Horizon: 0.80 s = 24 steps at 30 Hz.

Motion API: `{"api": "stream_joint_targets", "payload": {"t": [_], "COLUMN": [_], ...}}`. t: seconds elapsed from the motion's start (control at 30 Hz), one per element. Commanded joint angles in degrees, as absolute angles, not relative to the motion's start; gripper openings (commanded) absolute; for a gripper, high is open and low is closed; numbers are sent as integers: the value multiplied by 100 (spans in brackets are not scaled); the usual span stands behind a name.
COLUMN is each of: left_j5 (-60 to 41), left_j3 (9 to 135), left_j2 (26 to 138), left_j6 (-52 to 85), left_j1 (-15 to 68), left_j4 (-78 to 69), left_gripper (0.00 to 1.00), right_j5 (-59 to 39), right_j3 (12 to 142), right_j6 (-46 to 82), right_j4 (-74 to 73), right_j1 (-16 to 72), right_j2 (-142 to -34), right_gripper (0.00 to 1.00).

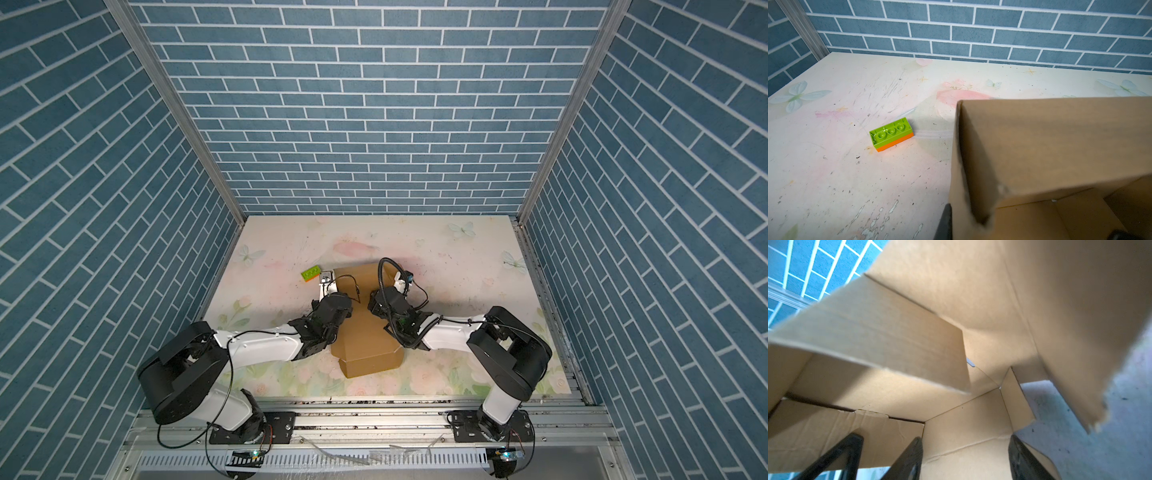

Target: Fold the paper box

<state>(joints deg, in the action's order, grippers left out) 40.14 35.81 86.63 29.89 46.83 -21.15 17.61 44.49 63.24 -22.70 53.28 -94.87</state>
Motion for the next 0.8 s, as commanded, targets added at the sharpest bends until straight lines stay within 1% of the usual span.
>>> {"api": "stream_joint_targets", "payload": {"t": [0.0, 0.13, 0.37, 0.5, 0.77], "left_j5": [4233, 4292, 4317, 4315, 4245], "left_j3": [3680, 3670, 3681, 3689, 3692], "left_j2": [8574, 8526, 8481, 8477, 8481], "left_j6": [3166, 3184, 3172, 3173, 3146], "left_j1": [4737, 4750, 4764, 4768, 4772], "left_j4": [-1921, -1885, -1826, -1818, -1803], "left_gripper": [11, 11, 11, 11, 10], "right_j5": [1716, 1724, 1549, 1568, 1485], "right_j3": [4493, 4341, 3992, 3916, 3766], "right_j6": [6953, 7216, 7574, 7511, 6987], "right_j4": [-2234, -2374, -3077, -3222, -4229], "right_j1": [5353, 5346, 5292, 5252, 5022], "right_j2": [-9314, -9371, -9680, -9794, -10295], "right_gripper": [67, 66, 66, 66, 66]}}
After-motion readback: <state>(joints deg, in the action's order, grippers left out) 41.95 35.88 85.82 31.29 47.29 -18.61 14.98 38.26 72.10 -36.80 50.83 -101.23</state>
